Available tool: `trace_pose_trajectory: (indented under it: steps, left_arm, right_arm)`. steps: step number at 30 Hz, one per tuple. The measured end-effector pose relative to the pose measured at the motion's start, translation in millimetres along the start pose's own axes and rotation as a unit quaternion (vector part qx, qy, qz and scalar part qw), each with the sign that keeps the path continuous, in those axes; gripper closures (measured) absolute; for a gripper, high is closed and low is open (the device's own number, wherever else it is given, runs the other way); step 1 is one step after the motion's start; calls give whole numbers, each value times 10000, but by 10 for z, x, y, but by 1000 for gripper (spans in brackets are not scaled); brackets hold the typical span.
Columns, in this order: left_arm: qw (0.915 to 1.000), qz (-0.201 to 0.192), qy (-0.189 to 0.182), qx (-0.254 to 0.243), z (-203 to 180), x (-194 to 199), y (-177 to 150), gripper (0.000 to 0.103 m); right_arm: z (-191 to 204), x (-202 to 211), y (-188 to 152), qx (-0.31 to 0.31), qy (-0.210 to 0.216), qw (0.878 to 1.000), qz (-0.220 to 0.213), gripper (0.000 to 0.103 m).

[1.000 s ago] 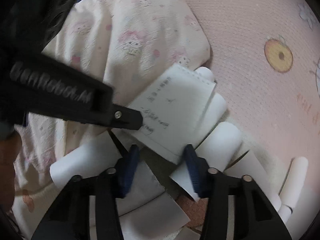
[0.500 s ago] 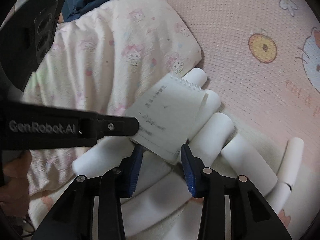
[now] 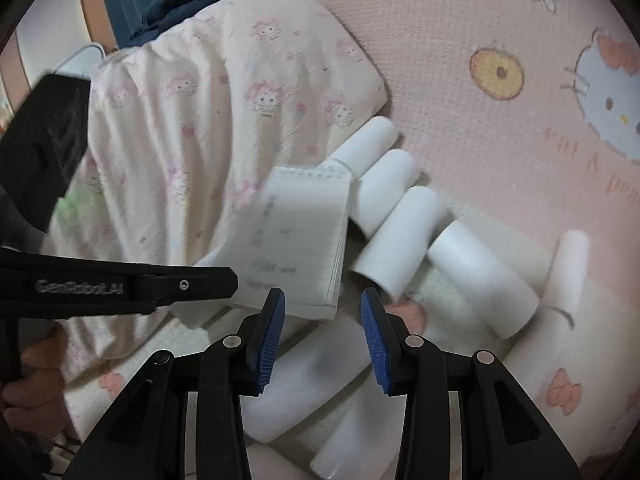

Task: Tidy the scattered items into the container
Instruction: 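Reach the right gripper toward the spiral notepad lying on the tubes, then close the right gripper on the notepad edge and lift it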

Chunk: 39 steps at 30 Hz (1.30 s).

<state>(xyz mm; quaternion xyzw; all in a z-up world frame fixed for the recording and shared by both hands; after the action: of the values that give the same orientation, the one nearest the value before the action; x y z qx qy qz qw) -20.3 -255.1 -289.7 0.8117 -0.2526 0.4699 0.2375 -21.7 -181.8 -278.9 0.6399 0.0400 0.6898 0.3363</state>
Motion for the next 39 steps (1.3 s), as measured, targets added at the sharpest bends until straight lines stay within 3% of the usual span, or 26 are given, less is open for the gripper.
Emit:
trace_pose_trajectory:
  steps: [2, 3, 4, 11, 19, 24, 31, 39]
  left_arm:
    - [9999, -96, 24, 79, 71, 42, 37, 58]
    - [9998, -142, 38, 113, 102, 64, 60, 55]
    - [9997, -187, 44, 142, 121, 82, 82, 54]
    - [9994, -235, -193, 179, 73, 76, 226, 53]
    - [9984, -179, -529, 125, -61, -58, 353, 54]
    - [9993, -99, -353, 30, -75, -145, 383, 61]
    - [9994, -115, -310, -85, -49, -171, 355, 73]
    - [9992, -129, -183, -324, -118, -174, 327, 76]
  right_arm:
    - [34, 2, -22, 6, 208, 9998, 62, 54]
    - [83, 4, -28, 21, 252, 9996, 88, 44]
    - [135, -23, -14, 49, 241, 9996, 104, 42]
    - [162, -121, -103, -80, 162, 9995, 277, 41]
    - [21, -121, -9, -781, 962, 9922, 105, 40]
    - [-48, -176, -9, -1248, 1268, 9839, 163, 41]
    - [-161, -334, 55, -1837, 1523, 9707, 282, 60]
    - [-72, -321, 148, -1748, 1482, 9729, 324, 77]
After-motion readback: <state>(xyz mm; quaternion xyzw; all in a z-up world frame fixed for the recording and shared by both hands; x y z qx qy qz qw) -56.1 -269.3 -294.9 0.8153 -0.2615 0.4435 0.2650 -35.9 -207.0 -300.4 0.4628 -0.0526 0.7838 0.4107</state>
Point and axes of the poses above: each gripper's, at about its wrist camera, not at the fingertips, and x roughly against the way its jaws point, z to its left, y to its top, the point moved 9 cm from there along -x, roughly the way its jaws point, and after that the axes turned 8 degrees about z, right-handed, at the moved point
